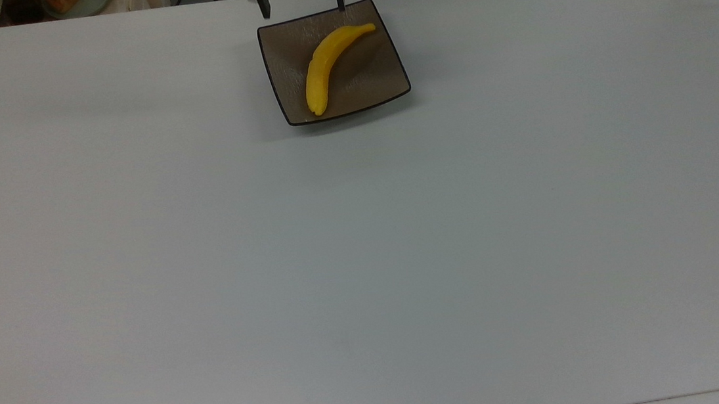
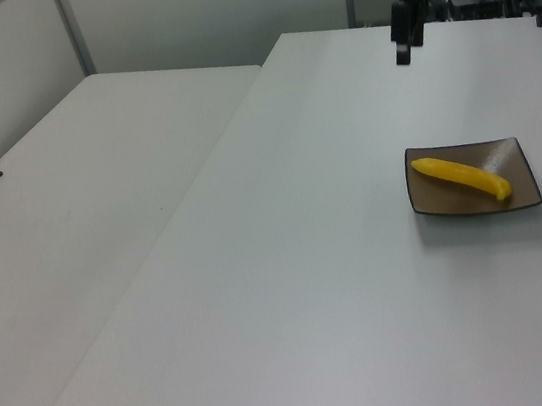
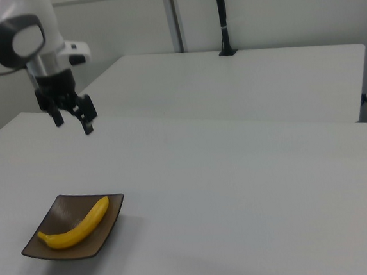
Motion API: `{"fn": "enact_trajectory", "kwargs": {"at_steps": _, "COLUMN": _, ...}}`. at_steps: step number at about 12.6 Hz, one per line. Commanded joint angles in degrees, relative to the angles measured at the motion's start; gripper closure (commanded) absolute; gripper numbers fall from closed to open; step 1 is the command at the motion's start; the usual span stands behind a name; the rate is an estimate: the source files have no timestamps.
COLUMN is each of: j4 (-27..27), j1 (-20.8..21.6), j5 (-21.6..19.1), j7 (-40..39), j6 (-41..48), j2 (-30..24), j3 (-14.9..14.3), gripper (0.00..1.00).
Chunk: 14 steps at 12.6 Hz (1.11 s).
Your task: Bananas placed on a ceramic plate
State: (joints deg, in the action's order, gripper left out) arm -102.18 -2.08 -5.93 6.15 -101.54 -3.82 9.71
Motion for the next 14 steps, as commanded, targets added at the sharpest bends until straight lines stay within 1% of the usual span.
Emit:
{"fn": "enact_trajectory", "kwargs": {"at_steps": 1, "j4": 7.42, "j1": 1.11, "j5": 1.88, "j7": -0.08, "j6": 6.18, "j2": 0.74, "j3": -1.53, "gripper": 0.0}}
{"fn": "enact_trajectory", "kwargs": {"at_steps": 2, "j4": 8.22, "j1": 2.76, "j5": 2.15, "j7": -1.65, "j6": 6.1, "j2": 0.83, "j3": -4.41, "gripper": 0.0}}
{"fn": "enact_trajectory", "kwargs": {"at_steps": 3, "j4": 8.22, "j1": 5.04, "j5": 2.15, "j7": -3.84, "j6": 5.83, "j2": 0.83, "j3": -6.7, "gripper": 0.0}}
{"fn": "enact_trajectory", "kwargs": {"at_steps": 4, "j4": 8.14, "j1": 6.98, "j5": 2.15, "j7": -7.43, "j6": 5.92, "j2": 1.0, "j3": -9.77, "gripper": 0.0}}
{"fn": "enact_trajectory", "kwargs": {"at_steps": 5, "j4": 8.05, "j1": 7.43, "j5": 2.06, "j7": -9.99, "j6": 5.66, "j2": 1.26, "j3": -10.93, "gripper": 0.0}}
{"fn": "enact_trajectory", "kwargs": {"at_steps": 6, "j4": 8.05, "j1": 7.7, "j5": 2.15, "j7": -13.06, "j6": 5.05, "j2": 2.31, "j3": -11.12, "gripper": 0.0}}
{"fn": "enact_trajectory", "kwargs": {"at_steps": 8, "j4": 7.87, "j1": 8.23, "j5": 3.28, "j7": -12.83, "j6": 4.6, "j2": 3.02, "j3": -11.29, "gripper": 0.0}}
{"fn": "enact_trajectory", "kwargs": {"at_steps": 10, "j4": 8.05, "j1": 8.49, "j5": 7.32, "j7": -12.83, "j6": 3.29, "j2": 4.25, "j3": -11.12, "gripper": 0.0}}
{"fn": "enact_trajectory", "kwargs": {"at_steps": 11, "j4": 7.96, "j1": 9.1, "j5": 7.42, "j7": -12.57, "j6": 3.37, "j2": 4.26, "j3": -11.12, "gripper": 0.0}}
{"fn": "enact_trajectory", "kwargs": {"at_steps": 14, "j4": 7.96, "j1": 9.2, "j5": 7.42, "j7": -10.72, "j6": 3.11, "j2": 4.34, "j3": -11.12, "gripper": 0.0}}
